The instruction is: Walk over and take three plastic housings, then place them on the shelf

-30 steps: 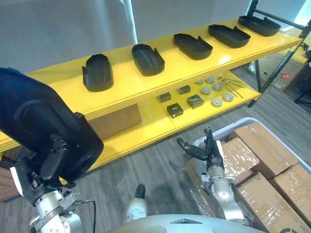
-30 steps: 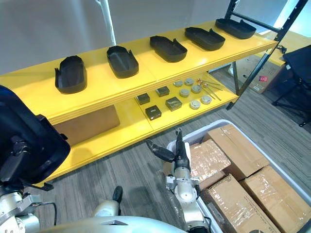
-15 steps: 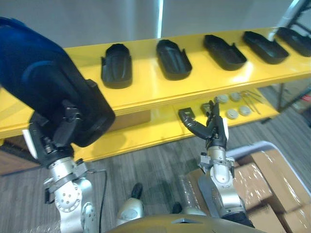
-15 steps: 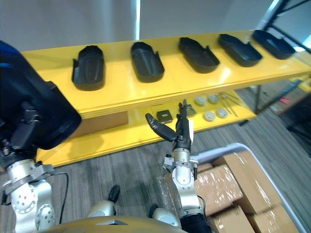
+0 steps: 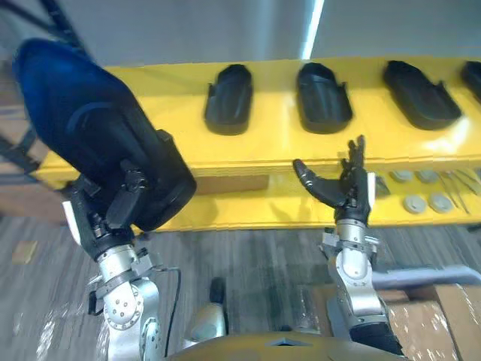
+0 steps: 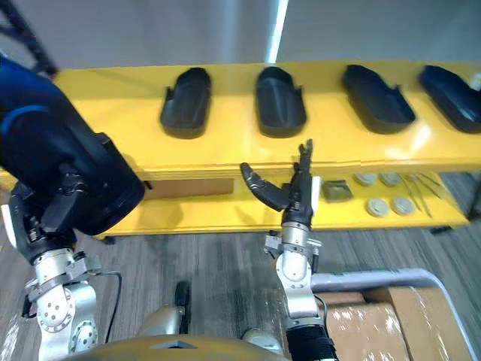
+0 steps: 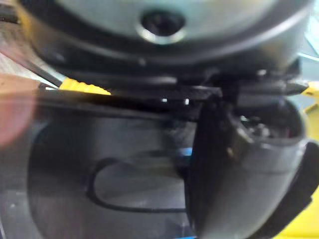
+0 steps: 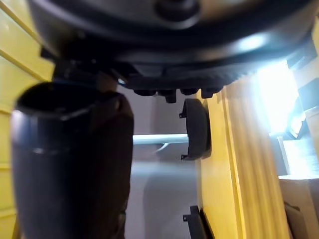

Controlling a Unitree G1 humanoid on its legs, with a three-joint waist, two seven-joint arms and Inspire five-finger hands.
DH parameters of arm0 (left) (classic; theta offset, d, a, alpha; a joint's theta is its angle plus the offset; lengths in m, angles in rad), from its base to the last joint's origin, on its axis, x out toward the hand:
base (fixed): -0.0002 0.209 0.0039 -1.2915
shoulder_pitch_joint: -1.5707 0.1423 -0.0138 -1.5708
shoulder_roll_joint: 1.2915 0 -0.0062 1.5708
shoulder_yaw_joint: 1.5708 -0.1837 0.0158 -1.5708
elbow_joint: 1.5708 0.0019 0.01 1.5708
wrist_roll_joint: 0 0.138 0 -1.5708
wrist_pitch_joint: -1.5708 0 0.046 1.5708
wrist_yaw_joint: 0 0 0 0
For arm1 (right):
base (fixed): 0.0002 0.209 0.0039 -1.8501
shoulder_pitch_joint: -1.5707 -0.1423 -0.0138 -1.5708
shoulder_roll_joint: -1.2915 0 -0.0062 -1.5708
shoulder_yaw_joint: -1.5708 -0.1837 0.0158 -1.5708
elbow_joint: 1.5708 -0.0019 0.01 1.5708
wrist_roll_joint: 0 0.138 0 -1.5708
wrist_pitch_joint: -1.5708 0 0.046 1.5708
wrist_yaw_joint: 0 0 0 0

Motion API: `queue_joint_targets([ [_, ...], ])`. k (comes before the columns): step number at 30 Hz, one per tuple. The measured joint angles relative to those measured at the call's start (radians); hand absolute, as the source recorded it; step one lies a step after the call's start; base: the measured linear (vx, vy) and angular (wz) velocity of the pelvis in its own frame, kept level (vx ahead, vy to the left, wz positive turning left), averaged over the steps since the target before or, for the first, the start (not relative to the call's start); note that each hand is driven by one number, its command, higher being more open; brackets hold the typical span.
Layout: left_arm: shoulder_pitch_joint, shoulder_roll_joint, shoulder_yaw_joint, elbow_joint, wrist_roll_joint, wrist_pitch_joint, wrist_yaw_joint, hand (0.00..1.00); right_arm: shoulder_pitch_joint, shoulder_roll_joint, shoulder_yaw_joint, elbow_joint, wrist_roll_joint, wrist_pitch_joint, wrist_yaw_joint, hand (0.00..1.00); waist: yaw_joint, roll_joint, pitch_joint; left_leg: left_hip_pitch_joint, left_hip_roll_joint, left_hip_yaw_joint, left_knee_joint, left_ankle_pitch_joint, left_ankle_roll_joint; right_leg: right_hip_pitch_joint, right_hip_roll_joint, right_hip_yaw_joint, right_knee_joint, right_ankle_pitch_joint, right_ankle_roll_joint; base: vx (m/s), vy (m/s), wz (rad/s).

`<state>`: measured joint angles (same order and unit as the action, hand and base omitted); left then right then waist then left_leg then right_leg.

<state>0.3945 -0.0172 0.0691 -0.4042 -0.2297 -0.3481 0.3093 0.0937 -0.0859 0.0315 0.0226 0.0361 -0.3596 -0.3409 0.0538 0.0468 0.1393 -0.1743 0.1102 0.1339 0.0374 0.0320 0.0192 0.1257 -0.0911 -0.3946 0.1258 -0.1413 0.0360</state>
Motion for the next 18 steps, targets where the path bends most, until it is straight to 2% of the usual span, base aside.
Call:
queue_joint_targets([
  [2, 0.011, -0.009, 0.006, 0.0, -0.011, 0.0, -0.007, 0.0, 0.003, 0.0, -0.016, -0.002, 0.0, 0.0, 0.01, 1.0, 0.002, 0.009, -0.005, -0.01, 0.0, 0.029, -0.003, 0.003, 0.001, -0.001, -0.015, -0.014, 0.013, -0.005, -0.001, 0.02, 0.127, 0.73],
  [4, 0.012, -0.014, 0.012, 0.0, -0.05, -0.001, -0.021, 0.0, 0.027, 0.0, -0.026, -0.036, 0.0, 0.0, 0.02, 1.0, 0.0, 0.009, -0.006, -0.029, -0.012, 0.072, 0.026, 0.032, -0.04, 0.004, -0.051, -0.015, 0.034, -0.056, 0.032, 0.03, 0.142, 0.6],
  [5, 0.023, -0.025, 0.013, 0.005, -0.061, -0.001, -0.029, 0.0, 0.039, -0.003, -0.031, -0.05, 0.0, -0.001, 0.025, 1.0, -0.002, 0.024, -0.002, -0.03, -0.013, 0.1, 0.051, 0.114, -0.042, 0.008, -0.075, -0.016, 0.072, -0.092, 0.065, 0.03, 0.068, 0.27],
  [6, 0.033, -0.024, 0.013, 0.009, -0.077, -0.001, -0.038, 0.0, 0.043, 0.001, -0.03, -0.047, 0.002, 0.0, 0.024, 1.0, -0.002, 0.021, -0.003, -0.026, -0.03, 0.103, 0.06, 0.12, -0.039, 0.002, -0.1, -0.013, 0.102, -0.109, 0.068, -0.01, 0.127, 0.24],
  [7, 0.046, -0.023, 0.014, 0.016, -0.087, -0.002, -0.049, 0.0, 0.048, 0.009, -0.027, -0.048, 0.015, -0.001, 0.021, 1.0, -0.004, 0.004, -0.001, -0.032, -0.075, 0.08, 0.079, 0.152, -0.076, -0.018, -0.156, -0.004, 0.148, -0.137, 0.078, -0.03, 0.093, 0.2],
  [8, 0.041, -0.024, 0.01, 0.036, -0.087, -0.003, -0.053, 0.0, 0.046, 0.012, -0.019, -0.047, 0.031, -0.001, 0.017, 1.0, -0.011, -0.009, -0.004, -0.049, -0.108, 0.037, 0.09, 0.18, -0.123, -0.027, -0.201, -0.002, 0.158, -0.133, 0.091, -0.02, 0.131, -0.27],
  [9, 0.052, -0.026, 0.008, 0.05, -0.086, -0.016, -0.051, 0.0, 0.015, 0.01, 0.003, -0.039, 0.048, -0.002, 0.009, 1.0, 0.01, 0.009, 0.008, -0.06, -0.076, -0.021, 0.159, 0.12, -0.105, -0.037, -0.21, 0.044, 0.151, -0.106, 0.112, 0.02, 0.086, -0.51],
  [10, 0.055, -0.026, 0.006, 0.055, -0.082, -0.018, -0.051, 0.0, 0.004, 0.008, 0.018, -0.032, 0.048, -0.002, 0.001, 1.0, 0.013, 0.032, 0.006, -0.045, -0.054, -0.045, 0.171, 0.09, -0.123, -0.036, -0.199, 0.063, 0.15, -0.099, 0.117, 0.03, 0.175, -0.98],
  [11, 0.056, -0.026, -0.002, 0.061, -0.072, -0.018, -0.053, 0.0, -0.01, 0.007, 0.044, -0.01, 0.048, -0.002, -0.01, 1.0, 0.012, 0.06, -0.001, 0.005, -0.047, -0.094, 0.136, 0.03, -0.145, -0.035, -0.193, 0.107, 0.144, -0.089, 0.134, 0.02, 0.205, -0.67],
  [12, 0.054, -0.025, -0.005, 0.062, -0.072, -0.019, -0.053, 0.0, -0.017, 0.008, 0.059, 0.004, 0.048, -0.002, -0.012, 1.0, 0.005, 0.066, -0.004, 0.024, -0.045, -0.094, 0.12, 0.003, -0.132, -0.032, -0.195, 0.124, 0.135, -0.08, 0.145, 0.01, 0.297, -0.74],
  [13, 0.034, -0.021, -0.007, 0.067, -0.043, -0.019, -0.052, 0.0, -0.024, 0.014, 0.083, 0.021, 0.048, -0.002, -0.014, 1.0, -0.005, 0.055, 0.001, 0.043, -0.063, -0.065, 0.103, 0.004, -0.122, -0.028, -0.218, 0.141, 0.115, -0.046, 0.148, -0.01, 0.308, -0.6],
  [14, 0.023, -0.015, -0.015, 0.067, -0.007, -0.019, -0.058, 0.0, -0.021, 0.015, 0.098, 0.021, 0.049, -0.002, -0.016, 1.0, -0.01, 0.055, 0.001, 0.064, -0.071, -0.035, 0.077, 0.0, -0.115, -0.029, -0.227, 0.161, 0.094, -0.004, 0.145, -0.03, 0.337, -0.6],
  [15, 0.012, -0.004, -0.019, 0.069, 0.009, -0.019, -0.07, 0.0, -0.017, 0.025, 0.099, 0.021, 0.05, -0.002, -0.019, 1.0, -0.016, 0.041, 0.011, 0.083, -0.08, -0.022, 0.058, 0.0, -0.113, -0.029, -0.238, 0.168, 0.089, 0.023, 0.144, -0.04, 0.252, -0.42],
  [16, -0.002, 0.008, -0.023, 0.072, 0.01, -0.019, -0.088, 0.0, -0.008, 0.039, 0.096, 0.018, 0.05, -0.002, -0.022, 1.0, -0.022, 0.028, 0.019, 0.094, -0.089, -0.016, 0.043, 0.001, -0.097, -0.028, -0.243, 0.175, 0.091, 0.046, 0.139, -0.06, 0.228, -0.2],
  [17, -0.014, 0.019, -0.026, 0.077, 0.013, -0.019, -0.108, 0.0, 0.001, 0.057, 0.092, 0.016, 0.051, -0.002, -0.025, 1.0, -0.029, 0.019, 0.024, 0.101, -0.092, -0.009, 0.032, -0.002, -0.078, -0.035, -0.248, 0.178, 0.099, 0.072, 0.125, -0.07, 0.219, -0.2],
  [18, -0.018, 0.03, -0.023, 0.081, 0.017, -0.018, -0.134, 0.0, 0.019, 0.074, 0.078, 0.007, 0.056, -0.002, -0.03, 1.0, -0.028, 0.012, 0.026, 0.116, -0.092, 0.013, 0.002, -0.005, -0.072, -0.057, -0.248, 0.172, 0.11, 0.106, 0.084, -0.08, 0.212, -0.27],
])
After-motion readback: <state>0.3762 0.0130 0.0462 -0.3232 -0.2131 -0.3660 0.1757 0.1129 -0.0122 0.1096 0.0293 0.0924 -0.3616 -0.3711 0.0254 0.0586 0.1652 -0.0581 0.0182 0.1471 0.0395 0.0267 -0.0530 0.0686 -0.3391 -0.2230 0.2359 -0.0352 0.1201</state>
